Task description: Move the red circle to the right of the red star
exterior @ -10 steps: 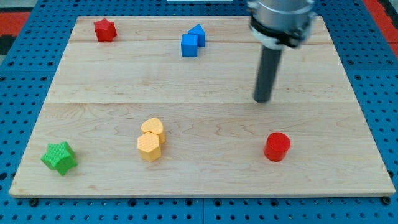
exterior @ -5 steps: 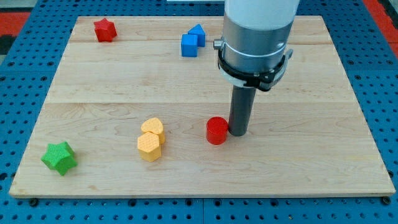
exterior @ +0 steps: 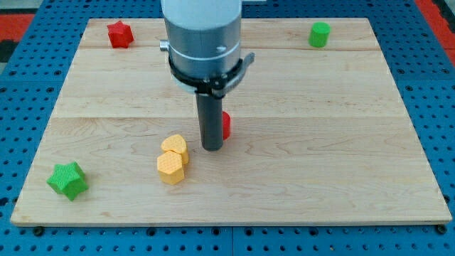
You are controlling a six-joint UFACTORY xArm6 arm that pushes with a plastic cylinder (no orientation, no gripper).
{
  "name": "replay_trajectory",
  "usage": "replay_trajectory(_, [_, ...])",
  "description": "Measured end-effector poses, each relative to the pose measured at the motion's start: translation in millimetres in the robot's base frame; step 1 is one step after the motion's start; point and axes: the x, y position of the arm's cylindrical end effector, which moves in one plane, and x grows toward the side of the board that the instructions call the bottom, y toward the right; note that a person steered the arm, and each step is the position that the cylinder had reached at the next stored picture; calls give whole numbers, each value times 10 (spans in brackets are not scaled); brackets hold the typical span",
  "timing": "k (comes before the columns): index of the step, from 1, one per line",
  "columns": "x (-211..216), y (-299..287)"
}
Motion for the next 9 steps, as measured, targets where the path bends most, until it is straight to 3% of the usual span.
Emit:
replay_trajectory(1, [-345,27])
replay_trajectory(3, [-419,440])
replay_trajectory(6, [-1025,695])
replay_trajectory(9, [-1361,-338])
